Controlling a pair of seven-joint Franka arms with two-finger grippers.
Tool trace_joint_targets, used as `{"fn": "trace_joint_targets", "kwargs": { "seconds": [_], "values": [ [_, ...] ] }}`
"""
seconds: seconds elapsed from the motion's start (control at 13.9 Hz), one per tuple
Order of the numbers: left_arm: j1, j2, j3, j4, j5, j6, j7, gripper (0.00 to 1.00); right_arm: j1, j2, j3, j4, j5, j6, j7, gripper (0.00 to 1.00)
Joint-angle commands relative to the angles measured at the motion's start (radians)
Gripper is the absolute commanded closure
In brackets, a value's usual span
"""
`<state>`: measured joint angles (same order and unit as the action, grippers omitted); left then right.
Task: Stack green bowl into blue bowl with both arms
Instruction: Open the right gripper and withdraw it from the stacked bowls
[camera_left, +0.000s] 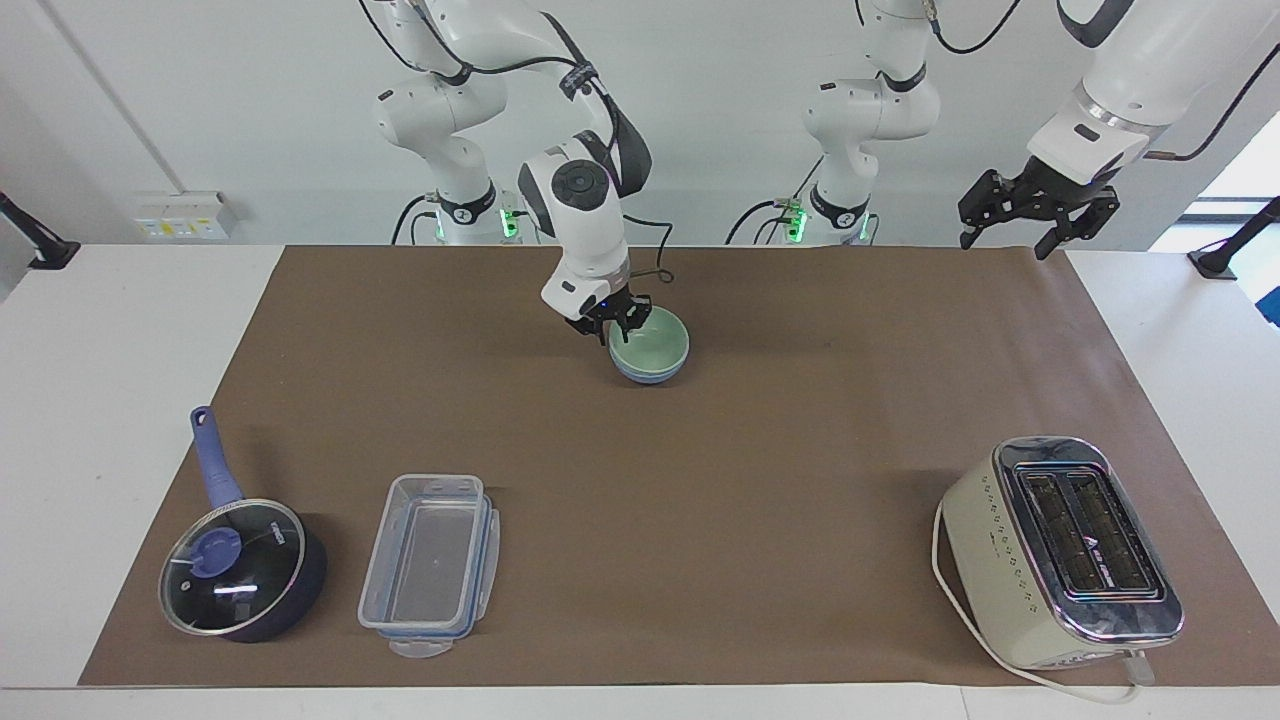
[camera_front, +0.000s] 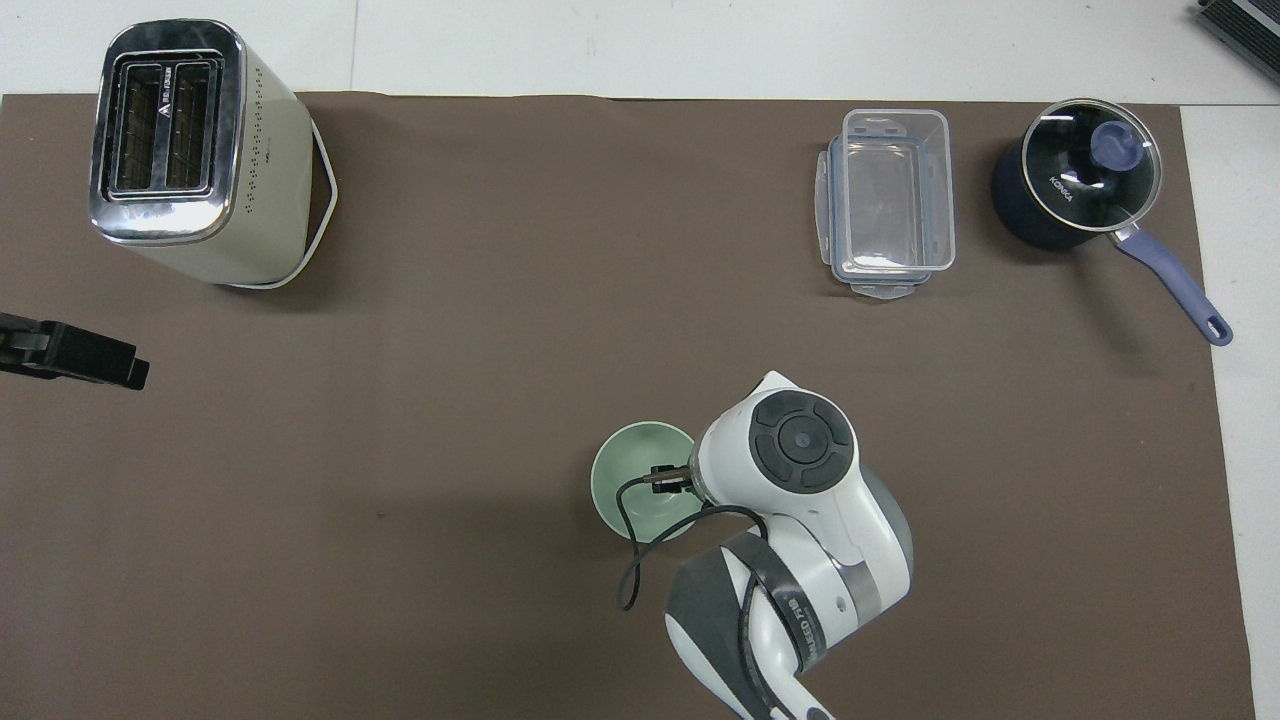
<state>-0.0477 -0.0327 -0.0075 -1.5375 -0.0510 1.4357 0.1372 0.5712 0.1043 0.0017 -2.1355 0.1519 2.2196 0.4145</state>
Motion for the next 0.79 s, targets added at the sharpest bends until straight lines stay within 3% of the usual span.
{"fn": "trace_joint_targets", "kwargs": {
  "seconds": [0.0, 0.36, 0.72],
  "values": [
    [-0.008, -0.012, 0.004, -0.001, 0.020, -0.015, -0.011, 0.00, -0.027, -0.014, -0.008, 0.035, 0.000, -0.021, -0.016, 0.00],
    [-0.008, -0.012, 0.004, -0.001, 0.019, -0.015, -0.010, 0.00, -0.146, -0.087, -0.009, 0.068, -0.067, -0.046, -0.022, 0.00],
    [-0.008, -0.012, 0.004, -0.001, 0.019, -0.015, -0.010, 0.00, -0.309, -0.167, -0.009, 0.144, -0.075, -0.242, -0.141, 0.00]
  ]
}}
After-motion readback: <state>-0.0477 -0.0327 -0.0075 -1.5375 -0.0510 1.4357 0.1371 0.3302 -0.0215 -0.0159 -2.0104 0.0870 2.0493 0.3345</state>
